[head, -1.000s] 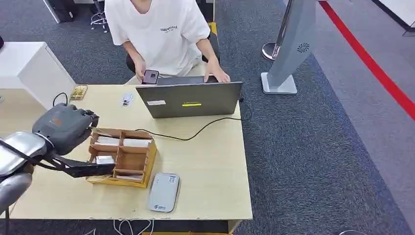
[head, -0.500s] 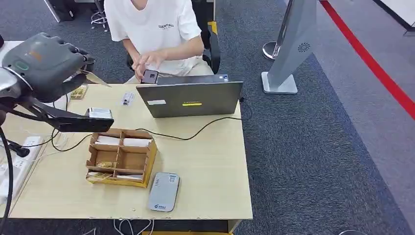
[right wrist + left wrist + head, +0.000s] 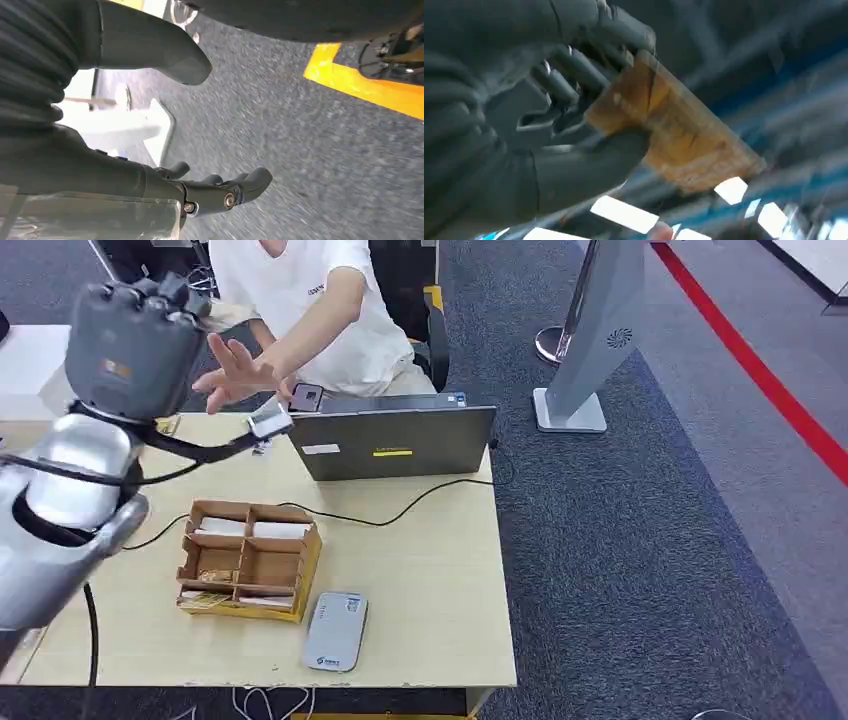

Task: Pass the card to the sensor for recognition and then transmit it.

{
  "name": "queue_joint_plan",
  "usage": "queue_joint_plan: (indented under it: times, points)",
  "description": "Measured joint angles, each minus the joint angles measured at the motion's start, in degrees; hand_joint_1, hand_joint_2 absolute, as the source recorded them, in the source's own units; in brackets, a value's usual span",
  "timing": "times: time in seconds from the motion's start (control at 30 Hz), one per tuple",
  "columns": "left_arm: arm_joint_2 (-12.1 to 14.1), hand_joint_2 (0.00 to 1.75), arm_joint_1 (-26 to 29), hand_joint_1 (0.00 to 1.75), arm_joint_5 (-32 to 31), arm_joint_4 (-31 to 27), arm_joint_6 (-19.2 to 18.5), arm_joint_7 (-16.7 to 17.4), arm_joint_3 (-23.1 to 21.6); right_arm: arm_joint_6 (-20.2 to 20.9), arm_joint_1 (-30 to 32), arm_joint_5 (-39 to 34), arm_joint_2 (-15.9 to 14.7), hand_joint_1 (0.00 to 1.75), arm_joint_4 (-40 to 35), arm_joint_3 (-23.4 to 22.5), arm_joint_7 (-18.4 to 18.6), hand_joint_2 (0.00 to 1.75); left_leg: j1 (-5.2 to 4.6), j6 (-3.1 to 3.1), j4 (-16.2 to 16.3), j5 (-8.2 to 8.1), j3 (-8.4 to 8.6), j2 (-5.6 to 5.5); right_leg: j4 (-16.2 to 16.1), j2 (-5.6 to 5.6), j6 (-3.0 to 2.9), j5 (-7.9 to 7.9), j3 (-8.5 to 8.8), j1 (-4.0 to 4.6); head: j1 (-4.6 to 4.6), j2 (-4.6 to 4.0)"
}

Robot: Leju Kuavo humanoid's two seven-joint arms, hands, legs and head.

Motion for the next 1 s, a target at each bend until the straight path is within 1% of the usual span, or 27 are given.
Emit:
queue_joint_plan:
  times: [0.03, 0.07, 0.1, 0.13, 0.2, 0.27, 0.37, 0.47, 0.6, 0.7, 0.73, 0.87, 1.0]
  points:
    - [-1.4, 1.75, 2.9, 1.75, -2.6, 3.6, 4.7, -1.1, 2.7, 0.2, -0.1, 0.3, -0.1, 0.00, 0.0, 0.5, 0.0, 1.75, -0.01, 0.01, 0.0, -0.01, 0.02, 0.13, 0.0, 0.11, 0.00, 0.01, -0.03, -0.02, -0.09, 0.00]
    - [-2.6, 1.75, 5.3, 1.75, -3.6, 7.0, 8.2, -1.9, 5.5, 0.3, -0.1, 0.6, -0.2, 0.00, 0.0, 1.0, 0.0, 1.75, 0.01, 0.00, 0.0, -0.01, 0.01, 0.20, 0.0, 0.18, -0.03, 0.05, -0.08, -0.02, -0.07, 0.00]
    - [-3.4, 1.75, 7.0, 1.75, -3.7, 10.0, 10.6, -2.3, 7.8, 0.3, -0.1, 0.9, -0.3, 0.00, 0.0, 1.3, 0.0, 1.75, 0.03, 0.00, 0.0, 0.00, 0.00, 0.23, 0.0, 0.20, -0.03, 0.06, -0.11, -0.01, -0.09, 0.00]
    - [-3.9, 1.75, 8.1, 1.75, -3.8, 12.0, 11.7, -2.6, 9.3, 0.3, -0.1, 0.9, -0.3, 0.00, 0.0, 1.6, 0.0, 1.75, 0.03, 0.00, 0.0, 0.00, 0.00, 0.21, 0.0, 0.19, -0.03, 0.06, -0.12, -0.01, -0.13, 0.00]
    - [-5.0, 1.75, 9.9, 1.75, -3.8, 15.2, 11.8, -3.3, 11.8, 0.3, -0.1, 1.0, -0.5, 0.00, 0.0, 2.1, 0.0, 1.75, 0.03, 0.00, 0.0, 0.01, -0.05, 0.11, 0.0, 0.08, -0.03, 0.05, -0.14, -0.01, -0.11, 0.00]
    - [-5.6, 1.75, 11.1, 1.75, -3.8, 17.3, 11.3, -2.9, 13.7, 0.3, -0.2, 1.2, -0.7, 0.00, 0.0, 2.4, 0.2, 1.75, 0.09, -0.01, 0.0, 0.01, -0.09, 0.06, 0.0, 0.05, -0.03, 0.05, -0.15, 0.04, -0.11, 0.00]
    - [-6.5, 1.75, 11.3, 1.75, -3.8, 21.9, 12.7, -2.5, 15.3, 0.5, -0.2, 1.2, -1.1, 0.00, 0.0, 2.5, 0.3, 1.75, 0.10, -0.01, 0.0, 0.01, -0.10, 0.05, 0.0, 0.05, -0.03, 0.06, -0.15, 0.05, -0.09, 0.00]
    - [-7.4, 1.75, 11.4, 1.75, -3.8, 25.2, 13.6, -2.9, 17.0, 0.8, -0.2, 1.2, -1.6, 0.00, 0.0, 2.5, 0.3, 1.75, 0.10, -0.01, 0.0, 0.01, -0.12, 0.03, 0.0, 0.03, -0.03, 0.06, -0.16, 0.06, -0.13, 0.00]
    - [-8.1, 1.75, 11.6, 1.75, -3.8, 27.5, 13.4, -2.9, 18.1, 0.9, -0.2, 1.2, -1.7, 0.00, 0.0, 2.6, 0.1, 1.75, 0.09, -0.01, 0.0, 0.01, -0.15, 0.02, 0.0, 0.03, -0.03, 0.06, -0.16, 0.06, -0.13, 0.00]
    - [-8.2, 1.75, 12.1, 1.75, -3.8, 28.1, 13.3, -2.6, 18.5, 0.9, -0.2, 1.2, -1.8, 0.00, 0.0, 2.8, 0.0, 1.75, 0.09, -0.01, 0.0, 0.01, -0.17, 0.03, 0.0, 0.03, -0.03, 0.06, -0.17, 0.06, -0.13, 0.00]
    - [-8.2, 1.75, 12.2, 0.00, -3.8, 28.2, 13.3, -2.5, 18.7, 0.9, -0.2, 1.2, -1.8, 0.00, 0.0, 2.9, 0.0, 1.75, 0.09, -0.01, 0.0, 0.01, -0.17, 0.04, 0.0, 0.03, -0.03, 0.06, -0.18, 0.06, -0.13, 0.00]
    - [-8.4, 1.75, 12.6, 0.00, -3.8, 28.8, 13.1, -2.8, 19.4, 0.9, -0.1, 1.0, -1.9, 0.00, 0.0, 2.9, 0.0, 1.75, 0.09, -0.01, 0.0, 0.01, -0.18, 0.03, 0.0, 0.02, -0.03, 0.05, -0.19, 0.06, -0.13, 0.00]
    - [-8.6, 1.75, 13.3, 0.00, -3.8, 29.2, 13.3, -3.7, 20.6, 0.9, -0.1, 1.0, -2.1, 0.00, 0.0, 2.9, 0.2, 1.75, 0.10, -0.01, 0.0, 0.01, -0.18, 0.04, 0.0, 0.02, -0.03, 0.05, -0.20, 0.06, -0.13, 0.00]
